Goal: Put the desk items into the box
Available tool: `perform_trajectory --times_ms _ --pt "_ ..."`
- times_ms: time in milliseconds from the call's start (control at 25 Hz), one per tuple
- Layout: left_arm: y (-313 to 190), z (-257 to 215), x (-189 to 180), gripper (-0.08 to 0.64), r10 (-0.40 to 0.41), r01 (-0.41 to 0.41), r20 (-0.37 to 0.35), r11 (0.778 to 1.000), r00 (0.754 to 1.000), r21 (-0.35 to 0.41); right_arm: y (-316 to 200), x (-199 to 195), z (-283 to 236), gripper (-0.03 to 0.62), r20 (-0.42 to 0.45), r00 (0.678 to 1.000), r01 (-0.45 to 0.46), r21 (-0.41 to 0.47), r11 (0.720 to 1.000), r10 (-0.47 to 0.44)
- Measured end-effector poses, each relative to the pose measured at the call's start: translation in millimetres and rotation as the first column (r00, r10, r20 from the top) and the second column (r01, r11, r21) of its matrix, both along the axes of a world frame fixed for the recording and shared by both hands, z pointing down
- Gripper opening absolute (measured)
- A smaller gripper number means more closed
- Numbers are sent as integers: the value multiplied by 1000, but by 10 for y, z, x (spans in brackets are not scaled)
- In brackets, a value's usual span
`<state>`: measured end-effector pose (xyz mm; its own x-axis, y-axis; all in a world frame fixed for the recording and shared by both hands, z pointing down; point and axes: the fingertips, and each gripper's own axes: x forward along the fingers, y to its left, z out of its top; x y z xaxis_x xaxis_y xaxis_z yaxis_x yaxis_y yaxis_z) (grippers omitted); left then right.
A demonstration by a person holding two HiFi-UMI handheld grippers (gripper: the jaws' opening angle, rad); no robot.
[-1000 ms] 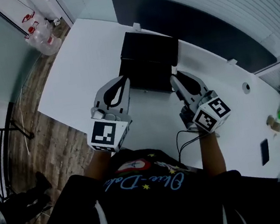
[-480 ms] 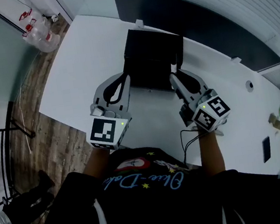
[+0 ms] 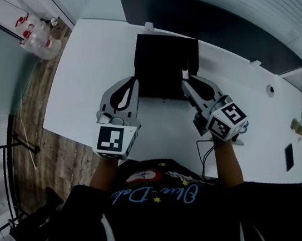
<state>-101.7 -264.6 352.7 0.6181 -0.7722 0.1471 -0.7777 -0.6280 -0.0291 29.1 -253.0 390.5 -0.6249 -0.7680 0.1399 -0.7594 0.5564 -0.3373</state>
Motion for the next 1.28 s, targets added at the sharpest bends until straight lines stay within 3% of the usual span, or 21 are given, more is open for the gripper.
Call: perform_trajectory --times_ms 520,1040,1280 --pt "-252 117 -40 8 29 -29 6 999 1000 -30 -159 -130 269 72 -39 999 -1 -56 998 -1" --pt "-401 252 -185 8 -6 6 0 998 1000 -60 -296 -300 543 72 -92 994 51 -118 992 -62" --pt "-425 297 -201 8 -16 15 -14 997 1000 -70 -306 -368 661 72 -161 982 81 -140 987 -104"
